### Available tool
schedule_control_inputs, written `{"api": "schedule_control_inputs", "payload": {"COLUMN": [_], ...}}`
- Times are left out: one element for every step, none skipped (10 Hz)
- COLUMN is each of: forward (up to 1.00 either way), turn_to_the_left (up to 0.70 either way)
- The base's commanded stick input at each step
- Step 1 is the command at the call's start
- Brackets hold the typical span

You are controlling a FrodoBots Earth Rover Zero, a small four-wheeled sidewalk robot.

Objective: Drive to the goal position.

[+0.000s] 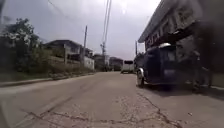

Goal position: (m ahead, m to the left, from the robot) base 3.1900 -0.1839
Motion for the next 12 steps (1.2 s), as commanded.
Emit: {"api": "schedule_control_inputs", "payload": {"forward": [0.5, 0.5, 0.5, 0.5, 0.5, 0.5, 0.5, 0.5, 0.5, 0.5, 0.5, 0.5], "turn_to_the_left": [0.0, 0.0, 0.0, 0.0, 0.0, 0.0, 0.0, 0.0, 0.0, 0.0, 0.0, 0.0]}}
